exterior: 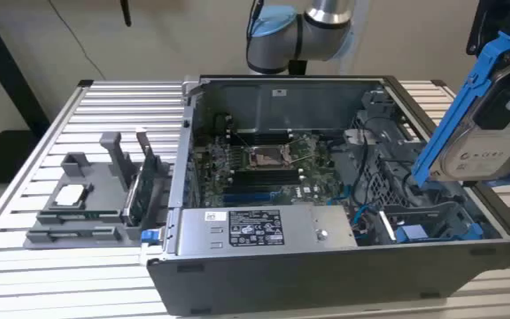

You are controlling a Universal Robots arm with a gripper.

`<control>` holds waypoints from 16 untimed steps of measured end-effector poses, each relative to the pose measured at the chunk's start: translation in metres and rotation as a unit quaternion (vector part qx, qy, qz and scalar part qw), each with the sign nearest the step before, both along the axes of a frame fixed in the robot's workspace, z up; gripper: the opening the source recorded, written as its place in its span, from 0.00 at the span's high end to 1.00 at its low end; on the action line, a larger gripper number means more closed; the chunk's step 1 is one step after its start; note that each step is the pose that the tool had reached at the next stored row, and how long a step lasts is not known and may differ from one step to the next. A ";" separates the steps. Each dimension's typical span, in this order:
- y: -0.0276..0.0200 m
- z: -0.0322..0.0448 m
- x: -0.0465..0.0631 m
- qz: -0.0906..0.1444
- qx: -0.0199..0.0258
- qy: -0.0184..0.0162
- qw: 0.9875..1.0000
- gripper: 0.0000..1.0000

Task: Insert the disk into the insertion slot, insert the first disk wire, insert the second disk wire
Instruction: 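Insert the disk into the insertion slot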

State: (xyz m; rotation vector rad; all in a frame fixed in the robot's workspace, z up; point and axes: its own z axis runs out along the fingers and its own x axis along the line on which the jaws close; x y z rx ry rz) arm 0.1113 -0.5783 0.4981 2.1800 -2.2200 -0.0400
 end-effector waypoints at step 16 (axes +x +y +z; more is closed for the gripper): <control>0.0000 -0.0045 0.000 0.000 0.001 0.000 1.000 0.67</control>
